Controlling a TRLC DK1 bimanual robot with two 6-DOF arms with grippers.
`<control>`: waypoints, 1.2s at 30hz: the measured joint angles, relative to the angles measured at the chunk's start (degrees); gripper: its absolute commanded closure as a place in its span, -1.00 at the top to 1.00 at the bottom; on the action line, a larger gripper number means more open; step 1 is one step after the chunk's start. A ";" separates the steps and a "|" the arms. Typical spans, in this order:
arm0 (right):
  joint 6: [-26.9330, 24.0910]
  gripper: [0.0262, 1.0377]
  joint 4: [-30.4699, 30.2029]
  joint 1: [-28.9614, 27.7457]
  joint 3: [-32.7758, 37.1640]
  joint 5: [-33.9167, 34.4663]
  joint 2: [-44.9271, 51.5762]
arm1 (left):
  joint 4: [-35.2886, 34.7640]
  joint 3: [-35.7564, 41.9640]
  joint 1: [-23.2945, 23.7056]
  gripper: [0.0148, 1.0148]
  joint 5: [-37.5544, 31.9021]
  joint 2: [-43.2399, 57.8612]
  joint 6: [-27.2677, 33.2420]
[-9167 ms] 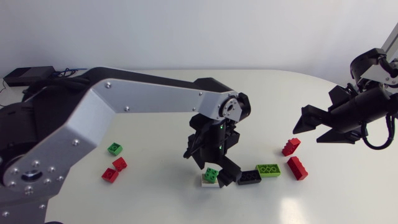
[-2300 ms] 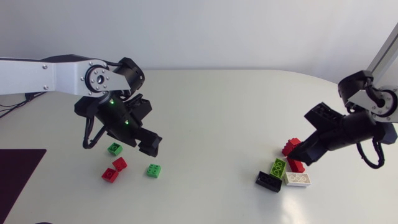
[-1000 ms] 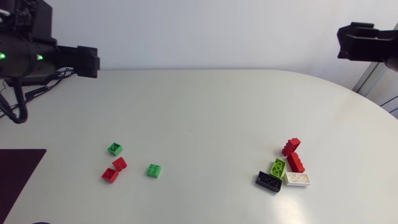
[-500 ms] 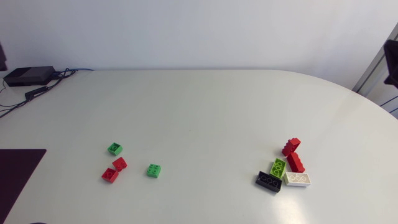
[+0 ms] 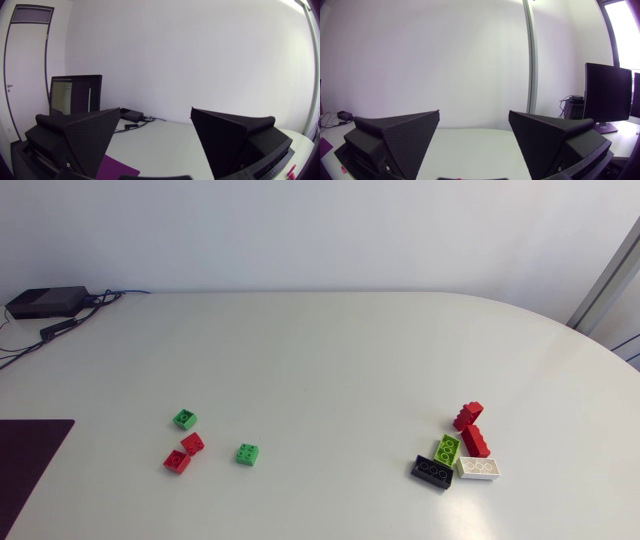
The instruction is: Sort duplo bricks by size, large to the right and small to the left
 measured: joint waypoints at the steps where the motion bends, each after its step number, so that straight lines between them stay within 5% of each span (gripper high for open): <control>1: 0.02 0.92 -0.79 -1.05 -0.20 -1.84 -1.73 | -0.24 -0.13 0.76 0.92 2.45 -1.20 -0.50; 12: 2.99 0.92 -8.11 -5.70 -0.13 -7.43 -4.31 | -1.66 -8.68 23.41 0.93 29.75 -17.31 -3.61; 23: 3.63 0.92 -9.55 -6.84 -1.38 -9.66 -4.31 | -0.63 -11.72 24.74 0.93 39.36 -16.48 -3.78; 29: 3.58 0.92 -9.20 -6.84 -3.02 -9.66 -4.31 | -2.49 -12.83 19.54 0.93 39.98 -12.17 -2.86; 36: 2.51 0.92 -9.29 -6.84 -8.76 -9.84 -4.31 | -3.28 -14.56 19.34 0.93 40.02 -5.25 0.02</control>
